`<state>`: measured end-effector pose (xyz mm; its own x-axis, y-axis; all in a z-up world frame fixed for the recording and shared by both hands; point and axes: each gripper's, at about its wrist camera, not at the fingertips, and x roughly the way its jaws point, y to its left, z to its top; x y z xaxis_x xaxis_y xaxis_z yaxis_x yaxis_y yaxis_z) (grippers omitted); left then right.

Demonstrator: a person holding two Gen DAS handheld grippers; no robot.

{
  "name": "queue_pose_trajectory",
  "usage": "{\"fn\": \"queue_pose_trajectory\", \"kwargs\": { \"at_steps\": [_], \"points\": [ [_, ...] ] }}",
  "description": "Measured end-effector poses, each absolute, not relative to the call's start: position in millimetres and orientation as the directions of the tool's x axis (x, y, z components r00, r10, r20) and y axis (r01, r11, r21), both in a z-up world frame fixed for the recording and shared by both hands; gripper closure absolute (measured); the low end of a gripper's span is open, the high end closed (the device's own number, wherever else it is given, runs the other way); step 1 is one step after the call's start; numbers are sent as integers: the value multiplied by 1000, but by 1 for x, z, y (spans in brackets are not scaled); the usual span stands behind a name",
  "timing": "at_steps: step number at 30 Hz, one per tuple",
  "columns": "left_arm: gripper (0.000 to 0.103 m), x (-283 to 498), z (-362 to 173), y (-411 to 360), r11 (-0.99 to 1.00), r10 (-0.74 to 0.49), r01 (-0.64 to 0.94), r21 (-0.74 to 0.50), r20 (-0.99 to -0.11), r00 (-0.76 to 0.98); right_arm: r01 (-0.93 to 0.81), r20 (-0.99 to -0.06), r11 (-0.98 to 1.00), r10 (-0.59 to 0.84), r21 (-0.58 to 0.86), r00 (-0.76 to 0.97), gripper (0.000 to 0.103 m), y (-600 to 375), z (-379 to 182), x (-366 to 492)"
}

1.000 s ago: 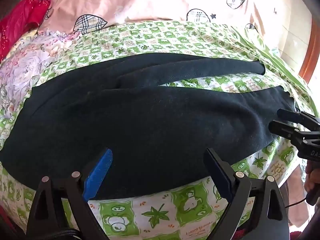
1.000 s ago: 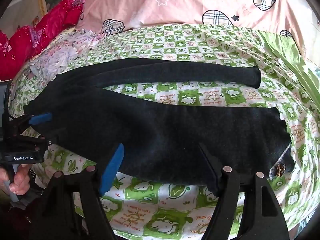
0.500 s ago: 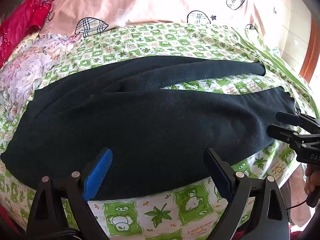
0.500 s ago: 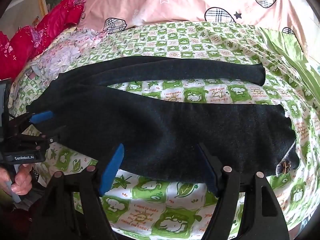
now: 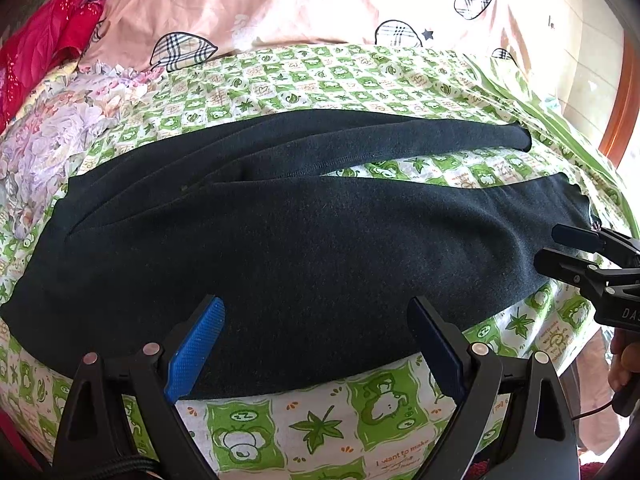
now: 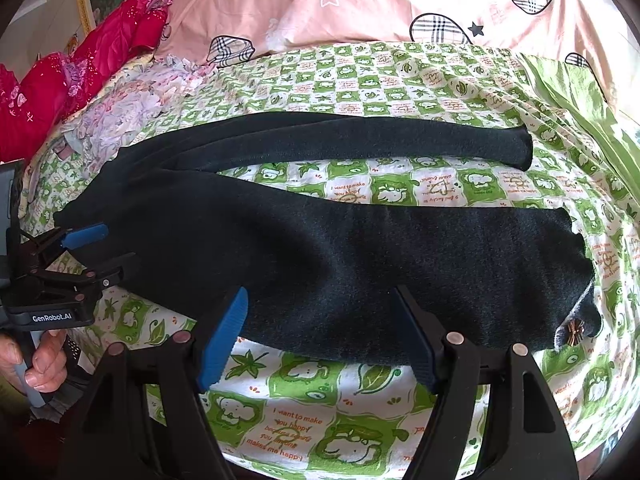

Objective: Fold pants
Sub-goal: 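Lower both grippers toward the waistband of the dark navy pants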

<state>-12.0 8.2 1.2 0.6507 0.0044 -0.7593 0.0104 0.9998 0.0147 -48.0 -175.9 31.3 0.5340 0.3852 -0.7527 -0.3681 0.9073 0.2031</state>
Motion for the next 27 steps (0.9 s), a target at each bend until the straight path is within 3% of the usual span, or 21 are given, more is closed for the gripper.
{"fn": "queue_pose_trajectory", "kwargs": {
  "at_steps": [27],
  "points": [
    [9, -7, -3, 10, 1000, -11, 14, -2, -771, 637, -357, -753, 907, 394, 224, 527, 29, -178, 31, -47]
  ]
}}
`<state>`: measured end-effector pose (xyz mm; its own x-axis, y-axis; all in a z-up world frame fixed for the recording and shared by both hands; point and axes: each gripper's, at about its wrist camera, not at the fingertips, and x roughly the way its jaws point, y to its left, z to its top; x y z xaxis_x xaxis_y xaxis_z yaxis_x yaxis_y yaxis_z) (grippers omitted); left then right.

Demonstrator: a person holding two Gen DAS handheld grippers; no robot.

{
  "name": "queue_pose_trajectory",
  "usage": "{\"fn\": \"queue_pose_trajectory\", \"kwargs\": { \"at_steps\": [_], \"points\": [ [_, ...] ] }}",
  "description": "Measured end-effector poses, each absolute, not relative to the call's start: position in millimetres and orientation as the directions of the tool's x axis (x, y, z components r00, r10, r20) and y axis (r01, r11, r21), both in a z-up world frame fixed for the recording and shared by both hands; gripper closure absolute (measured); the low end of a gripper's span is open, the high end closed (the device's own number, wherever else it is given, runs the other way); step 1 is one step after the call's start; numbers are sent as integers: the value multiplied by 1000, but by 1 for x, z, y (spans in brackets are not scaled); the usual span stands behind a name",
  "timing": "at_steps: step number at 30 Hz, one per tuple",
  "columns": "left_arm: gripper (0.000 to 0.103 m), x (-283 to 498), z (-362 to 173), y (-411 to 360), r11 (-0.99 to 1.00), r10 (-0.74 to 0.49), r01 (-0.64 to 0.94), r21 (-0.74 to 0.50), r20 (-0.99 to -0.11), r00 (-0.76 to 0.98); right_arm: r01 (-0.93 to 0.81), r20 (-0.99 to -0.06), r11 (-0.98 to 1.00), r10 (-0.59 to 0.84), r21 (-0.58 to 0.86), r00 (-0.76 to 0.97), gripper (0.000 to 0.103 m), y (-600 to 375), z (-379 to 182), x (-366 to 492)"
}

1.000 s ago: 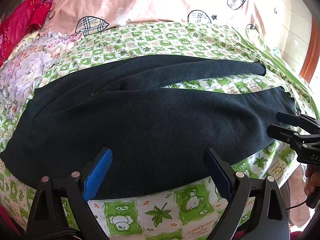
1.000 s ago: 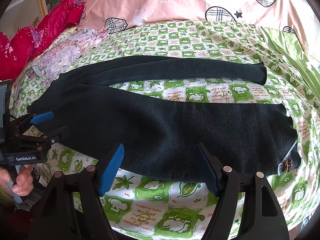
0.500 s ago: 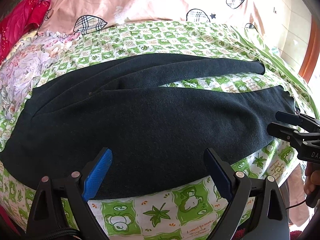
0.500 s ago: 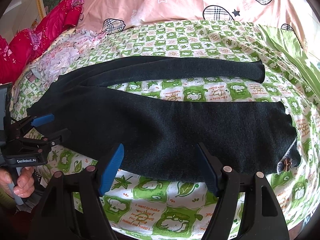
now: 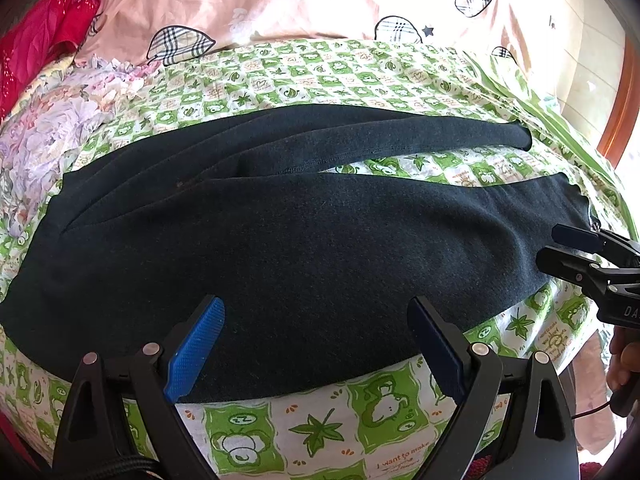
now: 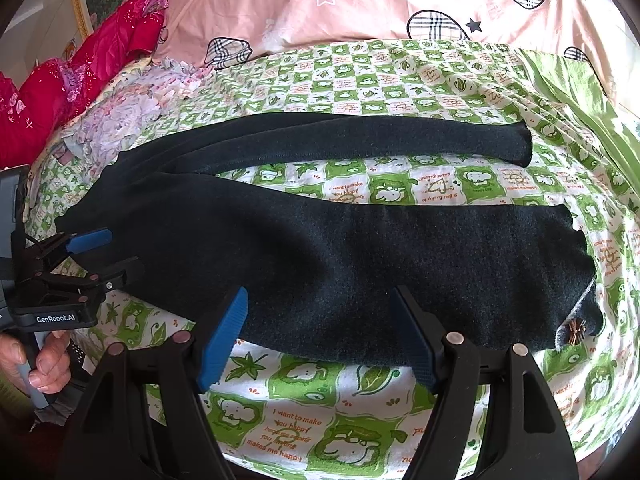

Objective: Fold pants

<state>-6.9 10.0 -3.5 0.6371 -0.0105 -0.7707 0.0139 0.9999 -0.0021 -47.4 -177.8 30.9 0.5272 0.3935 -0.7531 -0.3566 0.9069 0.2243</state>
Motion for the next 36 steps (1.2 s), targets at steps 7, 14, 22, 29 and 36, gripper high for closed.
{"fn": "queue_pose_trajectory", "kwargs": {
  "at_steps": [7, 14, 22, 29, 36],
  "points": [
    [9, -5, -2, 11, 1000, -19, 20, -8, -775, 632, -358, -752, 905, 398, 229, 525, 29, -176, 32, -48],
    [9, -2, 2, 9, 999, -27, 30, -10, -776, 631, -351, -746, 901, 414, 254, 522, 29, -179, 36, -44],
    [9, 9, 7, 10, 999, -38, 44, -13, -777, 629, -338, -744, 904, 411, 260, 527, 29, -187, 37, -36],
    [9, 27, 15, 8, 998, -35, 67, 10, -770, 637, -319, -746, 910, 402, 263, 531, 29, -197, 38, -24],
    [9, 48, 24, 4, 994, -40, 103, 35, -764, 644, -299, -748, 917, 391, 265, 536, 29, -209, 39, -10]
  ]
}}
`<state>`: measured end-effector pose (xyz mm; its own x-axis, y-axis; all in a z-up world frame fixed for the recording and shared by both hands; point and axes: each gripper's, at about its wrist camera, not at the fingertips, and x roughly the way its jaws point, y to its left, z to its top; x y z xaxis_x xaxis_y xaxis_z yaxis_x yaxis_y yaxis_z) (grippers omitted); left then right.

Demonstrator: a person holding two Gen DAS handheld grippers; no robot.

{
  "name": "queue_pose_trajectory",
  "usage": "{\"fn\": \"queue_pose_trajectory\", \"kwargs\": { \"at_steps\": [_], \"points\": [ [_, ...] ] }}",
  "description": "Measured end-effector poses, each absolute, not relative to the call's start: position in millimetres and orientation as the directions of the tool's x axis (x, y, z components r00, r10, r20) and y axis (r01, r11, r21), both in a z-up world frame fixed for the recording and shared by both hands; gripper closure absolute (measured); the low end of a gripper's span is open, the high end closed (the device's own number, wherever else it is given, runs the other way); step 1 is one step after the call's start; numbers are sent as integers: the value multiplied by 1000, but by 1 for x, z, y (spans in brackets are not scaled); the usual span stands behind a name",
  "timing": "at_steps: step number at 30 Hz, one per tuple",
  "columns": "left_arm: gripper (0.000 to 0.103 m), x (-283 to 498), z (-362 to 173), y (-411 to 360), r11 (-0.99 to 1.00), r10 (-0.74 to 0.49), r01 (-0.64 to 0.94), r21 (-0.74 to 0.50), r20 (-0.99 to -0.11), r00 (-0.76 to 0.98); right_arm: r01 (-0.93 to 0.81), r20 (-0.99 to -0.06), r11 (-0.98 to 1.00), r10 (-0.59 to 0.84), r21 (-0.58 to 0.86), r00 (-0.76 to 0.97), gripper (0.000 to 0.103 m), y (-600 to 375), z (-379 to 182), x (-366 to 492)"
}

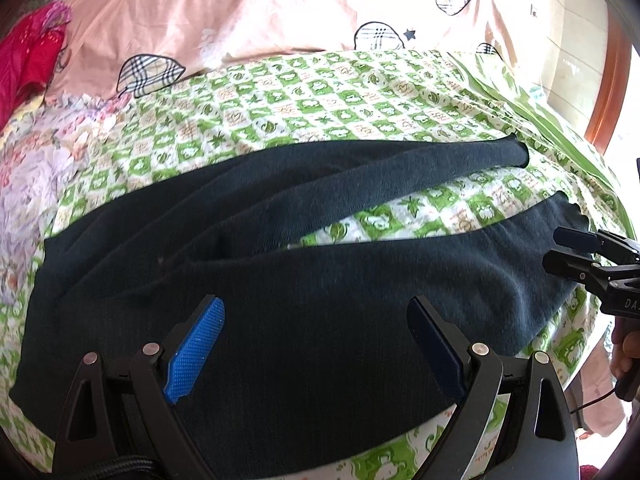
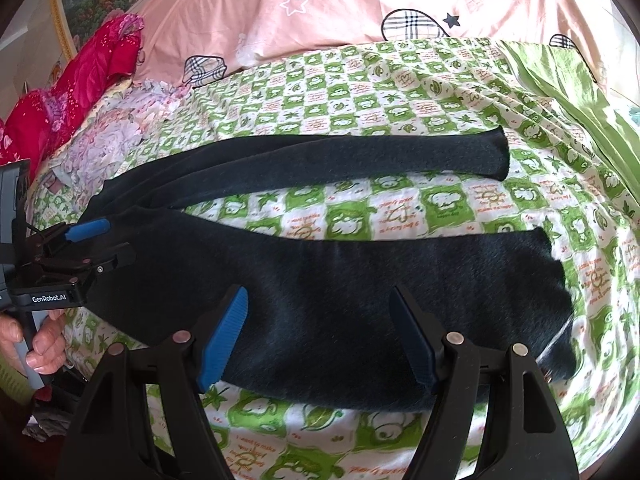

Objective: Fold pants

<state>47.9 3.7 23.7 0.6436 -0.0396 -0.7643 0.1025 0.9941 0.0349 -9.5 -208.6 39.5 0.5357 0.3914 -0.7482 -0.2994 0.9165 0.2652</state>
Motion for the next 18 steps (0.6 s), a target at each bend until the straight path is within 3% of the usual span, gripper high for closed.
{"fn": "queue_pose_trajectory", "kwargs": {
  "at_steps": [18],
  "points": [
    [10, 119, 41, 19, 986, -96, 167, 13, -776, 623, -213, -737, 927, 374, 308, 563, 29, -263, 47, 59]
  ]
}}
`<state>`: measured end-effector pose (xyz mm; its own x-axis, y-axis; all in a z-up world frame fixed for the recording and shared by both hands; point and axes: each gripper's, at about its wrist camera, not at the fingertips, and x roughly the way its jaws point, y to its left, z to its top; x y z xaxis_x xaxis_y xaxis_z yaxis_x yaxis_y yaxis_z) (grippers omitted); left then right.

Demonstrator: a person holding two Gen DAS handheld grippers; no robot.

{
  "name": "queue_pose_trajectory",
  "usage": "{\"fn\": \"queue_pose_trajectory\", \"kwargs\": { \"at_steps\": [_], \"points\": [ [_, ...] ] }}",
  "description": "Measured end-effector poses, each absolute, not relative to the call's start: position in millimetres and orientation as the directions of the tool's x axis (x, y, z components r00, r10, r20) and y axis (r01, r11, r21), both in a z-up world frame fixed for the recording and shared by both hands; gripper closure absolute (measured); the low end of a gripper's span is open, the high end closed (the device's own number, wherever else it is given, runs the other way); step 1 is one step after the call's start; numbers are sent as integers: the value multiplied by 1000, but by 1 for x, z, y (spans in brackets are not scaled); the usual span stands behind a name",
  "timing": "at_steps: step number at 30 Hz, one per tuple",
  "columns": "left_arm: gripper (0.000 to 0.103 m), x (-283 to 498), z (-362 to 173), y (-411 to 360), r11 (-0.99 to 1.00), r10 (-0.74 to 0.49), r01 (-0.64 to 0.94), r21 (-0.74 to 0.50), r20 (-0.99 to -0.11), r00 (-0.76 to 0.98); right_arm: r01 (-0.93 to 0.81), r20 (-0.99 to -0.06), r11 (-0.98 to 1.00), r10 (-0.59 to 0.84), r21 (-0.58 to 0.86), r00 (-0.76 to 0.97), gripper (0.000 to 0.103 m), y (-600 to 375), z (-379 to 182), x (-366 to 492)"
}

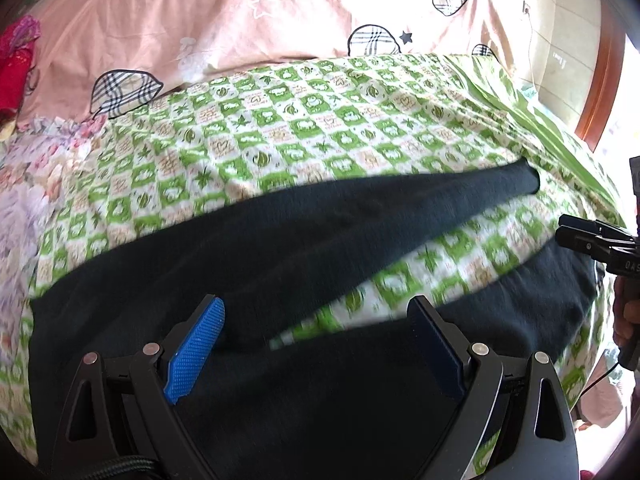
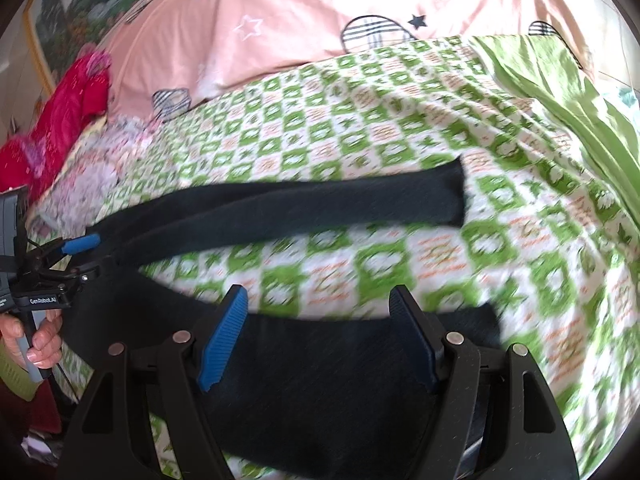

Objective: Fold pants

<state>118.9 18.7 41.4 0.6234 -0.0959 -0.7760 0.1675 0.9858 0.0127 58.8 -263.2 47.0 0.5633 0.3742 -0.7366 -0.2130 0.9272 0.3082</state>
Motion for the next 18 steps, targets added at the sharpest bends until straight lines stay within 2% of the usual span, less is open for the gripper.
{"fn": "queue_pose_trajectory", "kwargs": {
  "at_steps": [4, 9, 13, 18],
  "points": [
    [10, 156, 52, 27, 980, -113, 197, 15, -772, 625, -187, -731, 931, 361, 312, 580, 29, -284, 52, 83],
    [10, 207, 50, 23, 952, -187, 306, -11, -811, 555, -149, -742, 938, 339, 313, 579, 29, -307, 50, 116],
    [10, 236, 39, 5, 921, -173, 385, 51, -834, 524, -140, -763, 940, 336, 312, 552, 29, -315, 41, 135],
    [10, 269, 21, -11, 889, -176, 454, 60, -871, 458, -155, -782, 940, 339, 304, 523, 29, -316, 31, 153]
  ]
}}
